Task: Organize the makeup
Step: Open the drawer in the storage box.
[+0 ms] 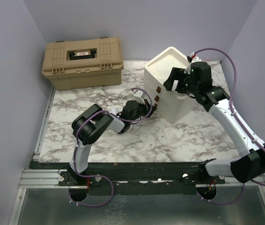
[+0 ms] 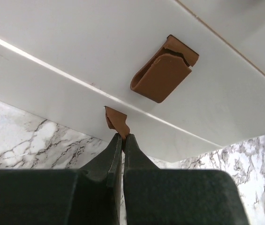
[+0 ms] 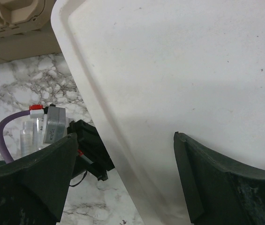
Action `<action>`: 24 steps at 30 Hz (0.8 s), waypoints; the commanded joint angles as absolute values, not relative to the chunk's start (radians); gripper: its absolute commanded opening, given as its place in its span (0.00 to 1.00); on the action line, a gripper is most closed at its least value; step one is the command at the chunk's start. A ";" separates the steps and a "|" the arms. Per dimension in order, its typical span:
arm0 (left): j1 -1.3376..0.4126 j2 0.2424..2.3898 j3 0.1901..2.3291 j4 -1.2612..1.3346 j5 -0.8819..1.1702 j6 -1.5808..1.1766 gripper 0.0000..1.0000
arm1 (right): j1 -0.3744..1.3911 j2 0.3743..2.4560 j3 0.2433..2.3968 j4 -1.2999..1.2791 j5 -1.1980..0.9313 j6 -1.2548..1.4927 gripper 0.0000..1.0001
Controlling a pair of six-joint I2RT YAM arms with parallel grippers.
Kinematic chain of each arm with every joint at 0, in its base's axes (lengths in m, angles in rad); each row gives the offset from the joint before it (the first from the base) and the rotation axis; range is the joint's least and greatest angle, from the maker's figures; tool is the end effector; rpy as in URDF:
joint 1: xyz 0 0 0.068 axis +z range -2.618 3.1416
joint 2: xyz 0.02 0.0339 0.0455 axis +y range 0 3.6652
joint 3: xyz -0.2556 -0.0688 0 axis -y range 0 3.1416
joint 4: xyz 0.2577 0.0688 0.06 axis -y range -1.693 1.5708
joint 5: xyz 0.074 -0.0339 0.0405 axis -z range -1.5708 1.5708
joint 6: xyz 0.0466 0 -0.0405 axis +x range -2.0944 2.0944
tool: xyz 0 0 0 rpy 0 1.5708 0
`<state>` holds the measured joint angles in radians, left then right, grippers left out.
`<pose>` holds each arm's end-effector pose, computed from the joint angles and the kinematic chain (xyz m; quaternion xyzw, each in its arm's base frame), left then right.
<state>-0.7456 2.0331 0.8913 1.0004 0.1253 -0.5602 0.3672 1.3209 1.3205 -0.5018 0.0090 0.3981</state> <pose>0.3008 -0.2857 0.1159 0.1106 0.7468 -0.4349 0.4908 0.2990 0.1146 0.3630 0.0156 0.8605 0.1865 0.4738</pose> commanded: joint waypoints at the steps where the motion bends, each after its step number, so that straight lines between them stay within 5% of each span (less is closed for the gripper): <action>1: -0.767 1.965 0.847 1.066 0.206 -0.550 0.00 | 0.367 1.340 1.282 -0.596 0.059 0.427 0.90; 24: -0.761 1.833 0.679 1.038 0.169 -0.497 0.00 | 0.365 1.354 1.253 -0.538 0.023 0.481 0.90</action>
<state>-0.7460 1.8935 0.7116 1.0111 0.1169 -0.5068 0.3672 1.3151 1.2945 -0.4507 0.0353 0.4511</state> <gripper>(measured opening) 0.011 0.900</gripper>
